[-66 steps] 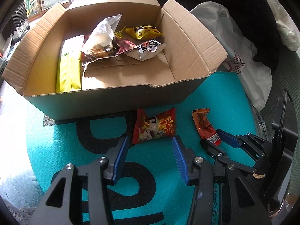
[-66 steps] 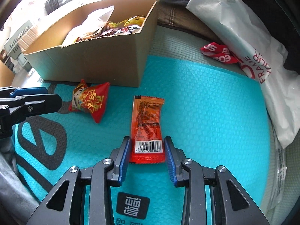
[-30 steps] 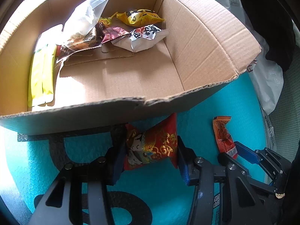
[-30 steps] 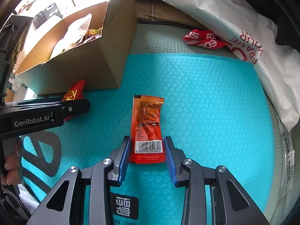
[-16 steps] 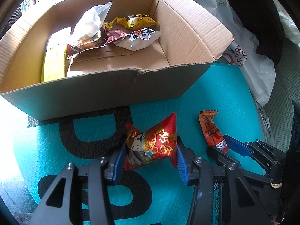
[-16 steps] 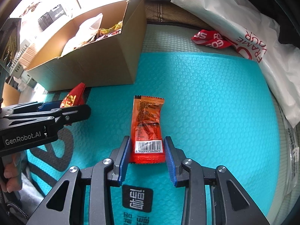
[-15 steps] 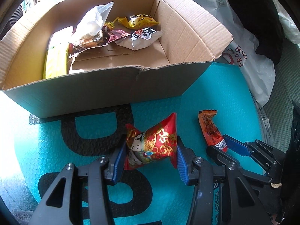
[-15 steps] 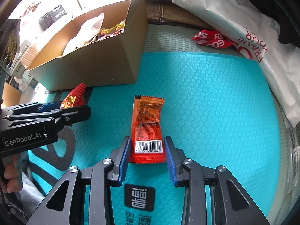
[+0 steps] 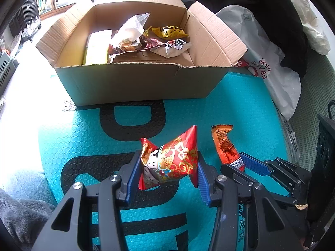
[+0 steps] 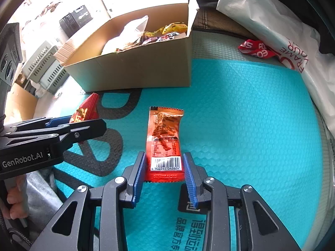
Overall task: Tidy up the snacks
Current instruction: 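Lift both bags and carry them over the cardboard box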
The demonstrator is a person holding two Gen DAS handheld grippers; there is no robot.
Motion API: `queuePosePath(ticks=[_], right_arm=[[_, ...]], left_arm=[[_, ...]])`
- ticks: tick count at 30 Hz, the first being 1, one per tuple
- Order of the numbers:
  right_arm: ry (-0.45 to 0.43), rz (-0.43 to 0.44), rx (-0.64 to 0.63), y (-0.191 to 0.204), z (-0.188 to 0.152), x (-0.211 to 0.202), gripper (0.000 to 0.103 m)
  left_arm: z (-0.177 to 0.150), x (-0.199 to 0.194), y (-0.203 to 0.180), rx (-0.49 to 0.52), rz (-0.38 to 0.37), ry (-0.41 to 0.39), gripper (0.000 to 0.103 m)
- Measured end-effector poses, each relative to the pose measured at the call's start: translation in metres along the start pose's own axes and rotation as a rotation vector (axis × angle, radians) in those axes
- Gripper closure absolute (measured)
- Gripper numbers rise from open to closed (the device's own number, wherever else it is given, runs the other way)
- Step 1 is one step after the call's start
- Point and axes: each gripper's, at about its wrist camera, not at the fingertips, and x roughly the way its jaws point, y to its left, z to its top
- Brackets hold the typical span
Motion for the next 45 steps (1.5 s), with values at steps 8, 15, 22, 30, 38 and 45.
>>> queuePosePath(ticks=[8,15,22,30,38,45], right_arm=[[-0.019,0.043,-0.027,0.019,-0.003,-0.019,0.068],[-0.057,0.056,-0.068,0.038,0.004,-0.043,0.068],[-0.101,0.078,-0.076,0.049,0.015,-0.070,0.068],[-0.169,0.121,-0.087,0.057,0.042,-0.100,0.068],[-0.238,0.139,-0.104,0.062,0.078,-0.119,0.068],[-0.293,0.130,-0.120,0.060,0.113,-0.126,0.068]], left_arm=[[-0.010,-0.031,0.006,-0.021,0.002,-0.049,0.056],[-0.010,-0.062,0.009,-0.035,0.009,-0.114,0.056],[0.001,-0.095,0.007,-0.036,0.002,-0.184,0.056],[0.028,-0.138,-0.001,0.012,-0.006,-0.295,0.056],[0.064,-0.164,-0.005,0.036,0.001,-0.370,0.056],[0.097,-0.170,-0.003,0.049,0.009,-0.403,0.056]])
